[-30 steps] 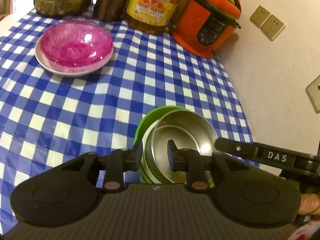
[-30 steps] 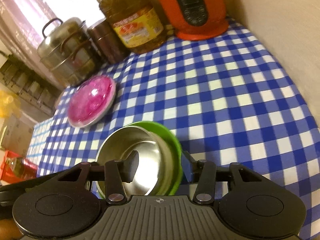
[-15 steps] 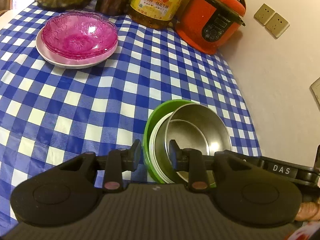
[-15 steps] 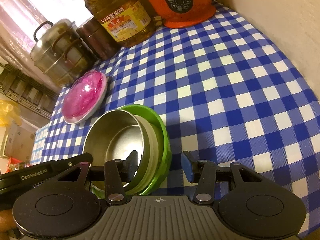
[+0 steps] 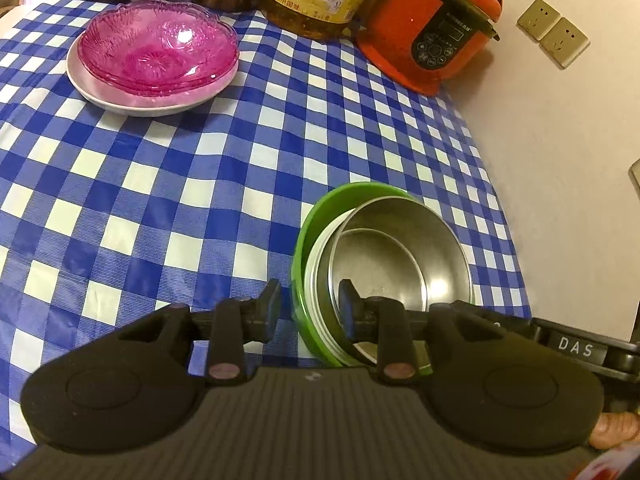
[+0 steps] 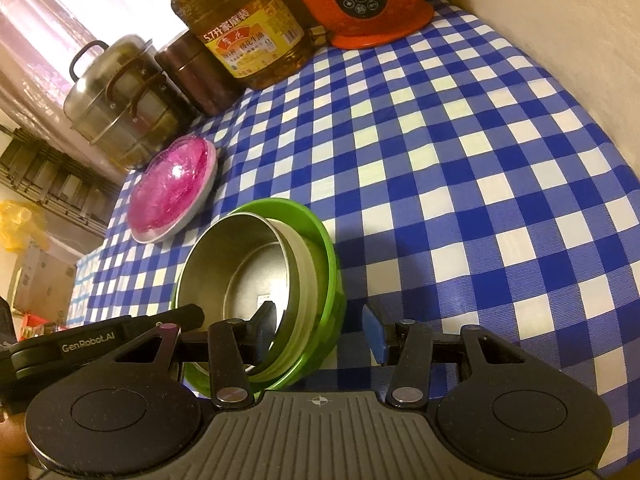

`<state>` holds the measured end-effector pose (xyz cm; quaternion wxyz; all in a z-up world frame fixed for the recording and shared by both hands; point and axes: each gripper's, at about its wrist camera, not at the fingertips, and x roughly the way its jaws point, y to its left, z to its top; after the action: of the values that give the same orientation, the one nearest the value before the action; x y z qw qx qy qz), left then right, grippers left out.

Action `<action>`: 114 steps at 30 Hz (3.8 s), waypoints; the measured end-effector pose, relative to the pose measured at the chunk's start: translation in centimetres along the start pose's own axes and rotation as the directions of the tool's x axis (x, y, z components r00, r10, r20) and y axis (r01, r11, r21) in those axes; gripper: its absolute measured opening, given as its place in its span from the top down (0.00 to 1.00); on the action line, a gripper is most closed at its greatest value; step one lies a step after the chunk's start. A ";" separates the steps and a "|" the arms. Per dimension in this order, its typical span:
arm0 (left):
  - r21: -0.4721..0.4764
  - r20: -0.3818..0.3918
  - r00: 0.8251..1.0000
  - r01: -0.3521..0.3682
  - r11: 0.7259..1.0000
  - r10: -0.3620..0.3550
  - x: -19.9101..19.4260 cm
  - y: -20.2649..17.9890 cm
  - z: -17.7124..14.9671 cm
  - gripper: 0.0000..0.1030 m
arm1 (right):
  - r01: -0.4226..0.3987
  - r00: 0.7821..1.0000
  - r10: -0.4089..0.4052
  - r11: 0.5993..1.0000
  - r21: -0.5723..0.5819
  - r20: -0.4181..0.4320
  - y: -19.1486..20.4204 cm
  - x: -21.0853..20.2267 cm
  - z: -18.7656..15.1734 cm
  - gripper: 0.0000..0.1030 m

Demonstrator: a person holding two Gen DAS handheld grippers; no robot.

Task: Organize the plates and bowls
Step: 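Grip the green bowl's rim with both tools, then lift the green bowl stack with both tools, tilting it up, then carry the green bowl stack with both tools toward the white plate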

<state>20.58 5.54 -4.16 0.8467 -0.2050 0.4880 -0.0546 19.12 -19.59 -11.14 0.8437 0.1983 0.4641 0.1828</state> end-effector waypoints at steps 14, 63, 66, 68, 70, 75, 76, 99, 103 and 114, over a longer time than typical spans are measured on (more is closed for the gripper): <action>-0.015 -0.014 1.000 -0.003 1.000 0.003 1.2 0.1 0.4 0.74 | -0.033 0.999 0.033 0.999 0.040 0.018 -0.8 0.6 0.3 0.52; 0.041 -0.092 0.964 0.256 0.966 -0.252 4.0 3.5 2.9 0.76 | -0.180 0.984 0.179 0.976 0.124 0.014 -3.8 2.5 1.3 0.60; 0.045 -0.093 0.963 0.260 0.965 -0.255 4.1 3.5 3.0 0.76 | -0.205 0.979 0.204 0.969 0.142 0.020 -4.3 2.6 1.1 0.62; 0.048 -0.098 0.963 0.255 0.966 -0.250 4.2 3.5 3.0 0.78 | -0.200 0.980 0.199 0.970 0.139 0.023 -4.2 2.5 1.0 0.62; 0.082 -0.101 0.969 0.232 0.969 -0.224 4.3 3.0 2.8 0.79 | -0.188 0.982 0.187 0.974 0.125 0.023 -3.9 2.4 1.1 0.62; 0.124 -0.094 0.977 0.204 0.971 -0.193 4.0 2.3 2.7 0.79 | -0.184 0.983 0.181 0.976 0.116 0.028 -3.8 2.5 0.9 0.62; 0.122 -0.092 0.977 0.202 0.972 -0.191 4.0 2.3 2.7 0.79 | -0.187 0.982 0.185 0.975 0.120 0.029 -3.8 2.5 0.9 0.62; 0.001 -0.028 0.999 0.016 1.000 -0.016 4.8 0.7 1.0 0.81 | -0.084 0.993 0.084 0.996 0.000 0.081 -1.6 3.7 -0.3 0.62; -0.046 0.011 1.000 0.009 0.999 -0.008 4.7 1.1 0.4 0.81 | -0.079 0.993 0.080 0.997 -0.012 0.089 -1.4 3.8 -0.5 0.62; -0.084 0.067 0.998 -0.016 0.996 0.021 4.1 0.7 -0.8 0.82 | -0.065 0.992 0.066 0.998 -0.016 0.104 -1.3 3.9 -0.8 0.62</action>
<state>21.96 4.73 -8.11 0.8539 -0.2373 0.4629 -0.0194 20.56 -18.68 -14.96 0.8616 0.2173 0.4114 0.2029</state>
